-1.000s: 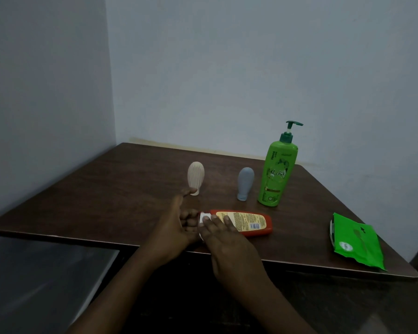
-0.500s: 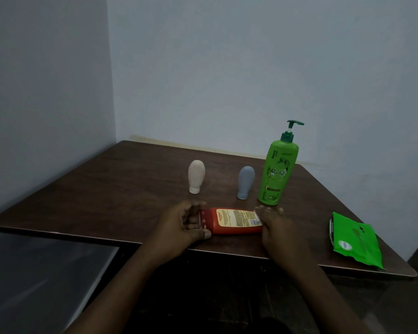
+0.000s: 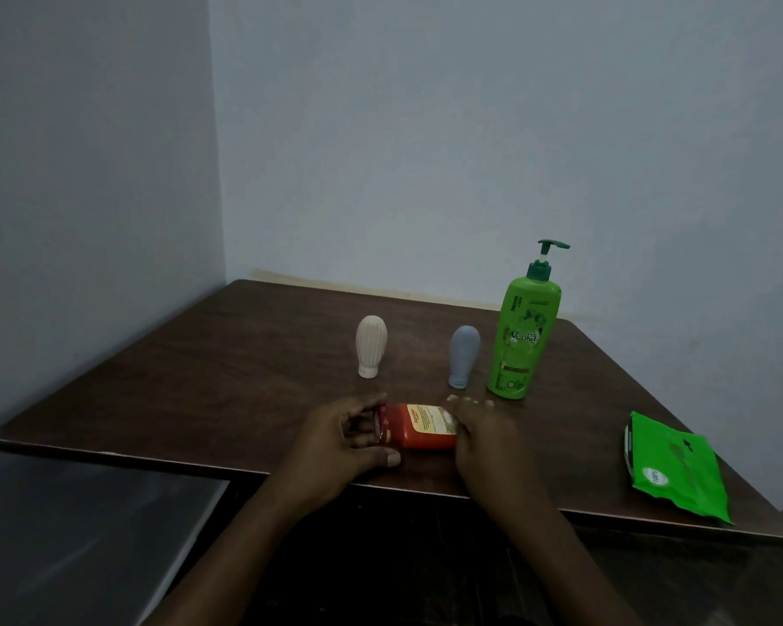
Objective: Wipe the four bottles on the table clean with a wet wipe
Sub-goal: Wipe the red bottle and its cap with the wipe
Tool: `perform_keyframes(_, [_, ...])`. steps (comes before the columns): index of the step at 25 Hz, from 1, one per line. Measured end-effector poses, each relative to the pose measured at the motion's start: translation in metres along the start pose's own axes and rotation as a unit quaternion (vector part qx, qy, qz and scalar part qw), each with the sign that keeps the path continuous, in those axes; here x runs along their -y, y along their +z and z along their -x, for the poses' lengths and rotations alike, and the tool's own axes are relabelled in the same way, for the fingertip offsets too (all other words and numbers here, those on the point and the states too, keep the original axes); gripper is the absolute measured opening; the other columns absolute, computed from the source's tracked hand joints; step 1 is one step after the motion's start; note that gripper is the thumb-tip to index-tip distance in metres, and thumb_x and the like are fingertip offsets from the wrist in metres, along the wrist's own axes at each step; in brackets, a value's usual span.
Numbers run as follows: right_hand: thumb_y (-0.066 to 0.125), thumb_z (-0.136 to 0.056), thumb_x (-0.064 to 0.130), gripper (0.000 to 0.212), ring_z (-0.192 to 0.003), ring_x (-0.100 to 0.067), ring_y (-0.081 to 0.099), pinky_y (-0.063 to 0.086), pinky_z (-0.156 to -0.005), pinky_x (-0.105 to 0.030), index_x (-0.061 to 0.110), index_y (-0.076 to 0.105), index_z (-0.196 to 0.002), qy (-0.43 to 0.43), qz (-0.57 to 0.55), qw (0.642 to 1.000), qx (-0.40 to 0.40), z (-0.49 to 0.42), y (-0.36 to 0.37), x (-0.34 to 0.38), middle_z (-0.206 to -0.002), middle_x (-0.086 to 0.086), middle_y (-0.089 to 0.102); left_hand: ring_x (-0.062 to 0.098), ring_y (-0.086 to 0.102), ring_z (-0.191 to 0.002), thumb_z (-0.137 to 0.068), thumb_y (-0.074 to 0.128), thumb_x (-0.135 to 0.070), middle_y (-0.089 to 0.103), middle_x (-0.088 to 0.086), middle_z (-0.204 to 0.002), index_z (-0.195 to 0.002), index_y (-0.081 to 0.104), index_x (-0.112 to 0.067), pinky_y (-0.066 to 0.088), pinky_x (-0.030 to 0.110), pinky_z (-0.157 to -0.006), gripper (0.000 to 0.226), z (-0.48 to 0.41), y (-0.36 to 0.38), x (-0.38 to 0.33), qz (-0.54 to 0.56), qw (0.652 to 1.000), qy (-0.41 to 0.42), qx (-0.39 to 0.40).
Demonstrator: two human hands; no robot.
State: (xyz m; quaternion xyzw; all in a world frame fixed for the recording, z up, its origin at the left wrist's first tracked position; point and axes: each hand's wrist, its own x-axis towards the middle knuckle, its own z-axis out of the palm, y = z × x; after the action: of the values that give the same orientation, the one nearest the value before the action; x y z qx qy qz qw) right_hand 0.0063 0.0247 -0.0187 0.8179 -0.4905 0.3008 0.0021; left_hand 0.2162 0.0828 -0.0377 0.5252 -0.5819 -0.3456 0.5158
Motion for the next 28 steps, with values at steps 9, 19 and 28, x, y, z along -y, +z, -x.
perform_keyframes(9, [0.051,-0.082,0.010,0.045,-0.128,-0.024,0.055,0.028,-0.111,-0.043,0.013,0.063,-0.126,-0.247,0.027,0.969,0.003,0.011,0.021,0.040,-0.136,-0.008,0.059,0.001,0.075,-0.099,-0.080,0.076,0.015,0.078,-0.022,-0.105,-0.108,0.072,-0.037,0.056,0.013,-0.080,0.059,-0.001,0.006,0.001,-0.004,0.996,0.076,-0.055])
perform_keyframes(19, [0.060,-0.080,0.008,0.045,-0.124,-0.019,0.057,0.028,-0.114,-0.032,0.017,0.065,-0.124,-0.230,0.013,0.973,0.020,0.007,0.015,0.041,-0.133,-0.004,0.062,0.015,0.077,-0.101,-0.075,0.082,0.012,0.081,-0.002,-0.109,-0.120,0.075,-0.013,0.060,0.024,-0.084,0.052,-0.003,0.005,0.007,0.017,0.996,0.072,-0.041])
perform_keyframes(28, [0.049,-0.088,0.011,0.039,-0.121,-0.020,0.059,0.033,-0.111,-0.027,0.014,0.066,-0.123,-0.176,-0.023,0.984,-0.018,0.015,0.016,0.050,-0.128,-0.005,0.065,0.013,0.077,-0.100,-0.077,0.080,0.013,0.081,-0.005,-0.107,-0.121,0.075,-0.014,0.059,0.022,-0.083,0.052,-0.003,0.005,0.004,0.021,0.996,0.075,-0.046])
